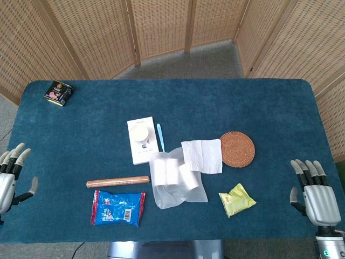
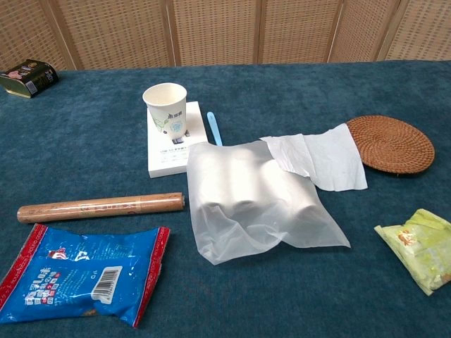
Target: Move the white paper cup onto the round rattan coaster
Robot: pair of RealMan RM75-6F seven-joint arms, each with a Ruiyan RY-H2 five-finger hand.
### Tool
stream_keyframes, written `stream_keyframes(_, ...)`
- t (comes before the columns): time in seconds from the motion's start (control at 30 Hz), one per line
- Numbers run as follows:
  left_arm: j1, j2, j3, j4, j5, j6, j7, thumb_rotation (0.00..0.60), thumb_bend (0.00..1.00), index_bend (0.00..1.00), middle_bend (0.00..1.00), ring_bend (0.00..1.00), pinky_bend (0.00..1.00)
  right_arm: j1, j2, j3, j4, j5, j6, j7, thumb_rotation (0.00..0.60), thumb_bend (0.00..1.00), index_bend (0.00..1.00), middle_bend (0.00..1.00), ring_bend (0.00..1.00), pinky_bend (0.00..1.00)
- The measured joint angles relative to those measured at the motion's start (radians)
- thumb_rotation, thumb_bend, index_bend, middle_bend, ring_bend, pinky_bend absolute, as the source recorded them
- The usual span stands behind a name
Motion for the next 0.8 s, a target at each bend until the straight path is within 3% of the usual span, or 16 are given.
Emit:
stream_keyframes(0.53, -0.017, 0.027, -0.005, -0.020, -0.004, -0.030, -0.038, 0.379, 0.56, 0.00, 0.00, 0.00, 0.00, 0.011, -0.018, 0.008, 0.001, 0.015, -0.022, -0.002, 0.505, 0.75, 0.00, 0.00, 0.00, 0.00)
stream_keyframes(0.8, -0.089, 0.079, -0.026, -0.047, -0.029, -0.158, -0.099, 0.388, 0.56, 0.00, 0.00, 0.00, 0.00, 0.018, -0.013, 0.008, -0.002, 0.016, -0.037, -0.006, 0.503, 0.75, 0.00, 0.00, 0.00, 0.00)
